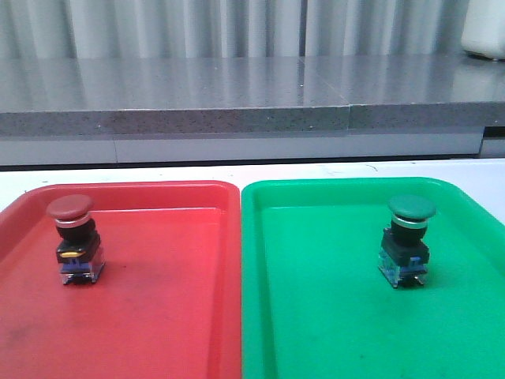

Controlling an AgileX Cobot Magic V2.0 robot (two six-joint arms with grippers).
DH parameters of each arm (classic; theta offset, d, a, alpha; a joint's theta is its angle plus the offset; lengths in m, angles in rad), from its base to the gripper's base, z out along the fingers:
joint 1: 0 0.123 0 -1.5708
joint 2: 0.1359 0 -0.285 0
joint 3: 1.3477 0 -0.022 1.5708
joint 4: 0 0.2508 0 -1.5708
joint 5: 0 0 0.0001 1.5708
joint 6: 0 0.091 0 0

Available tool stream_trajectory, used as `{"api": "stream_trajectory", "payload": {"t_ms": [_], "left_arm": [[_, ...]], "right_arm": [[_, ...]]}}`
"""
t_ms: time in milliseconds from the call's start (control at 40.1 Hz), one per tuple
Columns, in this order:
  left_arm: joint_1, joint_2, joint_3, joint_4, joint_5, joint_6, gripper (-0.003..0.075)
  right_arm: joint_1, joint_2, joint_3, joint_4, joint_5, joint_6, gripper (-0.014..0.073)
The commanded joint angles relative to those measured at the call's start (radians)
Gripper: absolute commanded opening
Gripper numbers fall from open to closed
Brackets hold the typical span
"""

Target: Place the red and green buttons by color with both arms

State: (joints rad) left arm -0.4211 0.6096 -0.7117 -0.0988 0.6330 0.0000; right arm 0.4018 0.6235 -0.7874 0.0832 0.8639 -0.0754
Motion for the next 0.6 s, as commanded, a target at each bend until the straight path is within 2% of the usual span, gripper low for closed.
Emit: {"api": "stream_trajectory", "payload": {"t_ms": [0, 399, 474, 574], "left_arm": [[-0.007, 0.001, -0.026, -0.006, -0.072, -0.009, 0.0501], [-0.007, 0.001, -0.026, -0.006, -0.074, -0.009, 0.0496], [-0.007, 0.001, -0.026, -0.006, -0.074, -0.009, 0.0463], [-0.007, 0.001, -0.026, -0.006, -0.074, -0.009, 0.0358]], "right_arm": [[0.0, -0.015, -0.018, 0.008, -0.051, 0.003, 0.0599], [0.0, -0.015, -0.018, 0.008, -0.056, 0.003, 0.0593], [0.0, -0.015, -0.018, 0.008, -0.059, 0.003, 0.0542], [0.0, -0.015, -0.018, 0.008, -0.059, 0.003, 0.0391]]}}
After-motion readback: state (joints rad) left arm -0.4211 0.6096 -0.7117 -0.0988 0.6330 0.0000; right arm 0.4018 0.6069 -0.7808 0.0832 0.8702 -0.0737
